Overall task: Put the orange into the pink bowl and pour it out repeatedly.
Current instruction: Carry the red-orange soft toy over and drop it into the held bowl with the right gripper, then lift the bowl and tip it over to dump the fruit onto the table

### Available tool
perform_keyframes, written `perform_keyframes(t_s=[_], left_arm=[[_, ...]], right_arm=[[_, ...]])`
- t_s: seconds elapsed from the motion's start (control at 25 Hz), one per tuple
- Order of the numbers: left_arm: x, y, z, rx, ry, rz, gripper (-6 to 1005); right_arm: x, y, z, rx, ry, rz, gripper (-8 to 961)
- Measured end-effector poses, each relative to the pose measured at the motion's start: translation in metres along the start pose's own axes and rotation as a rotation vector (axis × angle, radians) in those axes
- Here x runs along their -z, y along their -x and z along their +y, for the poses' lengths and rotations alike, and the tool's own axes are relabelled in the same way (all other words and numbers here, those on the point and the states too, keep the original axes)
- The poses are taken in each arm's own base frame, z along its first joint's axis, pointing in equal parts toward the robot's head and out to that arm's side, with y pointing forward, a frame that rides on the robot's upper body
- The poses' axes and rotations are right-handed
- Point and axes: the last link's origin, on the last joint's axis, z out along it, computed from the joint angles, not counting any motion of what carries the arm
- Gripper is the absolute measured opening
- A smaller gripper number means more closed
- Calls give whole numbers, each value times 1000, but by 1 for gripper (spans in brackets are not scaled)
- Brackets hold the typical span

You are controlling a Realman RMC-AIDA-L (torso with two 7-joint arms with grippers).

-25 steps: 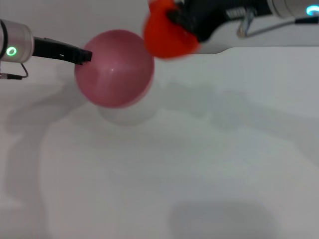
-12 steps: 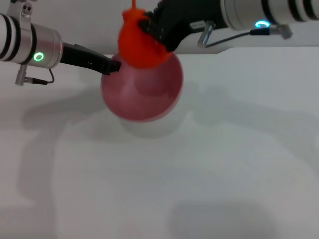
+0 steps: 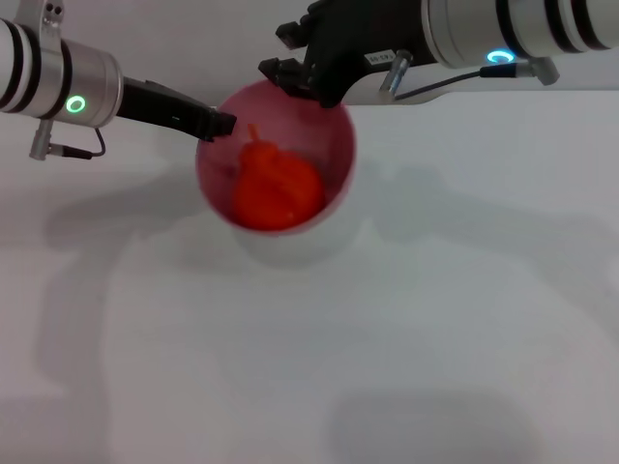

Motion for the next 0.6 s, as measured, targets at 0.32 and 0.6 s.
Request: perform_keyframes(t_s=[0.32, 0.6], left_arm=[[0, 10, 2, 2, 20, -47, 42], [2, 27, 10, -48, 50, -212, 41]], right_arm=[[14, -9, -20, -52, -181, -145, 471], [15, -40, -40, -139, -318, -192, 578]])
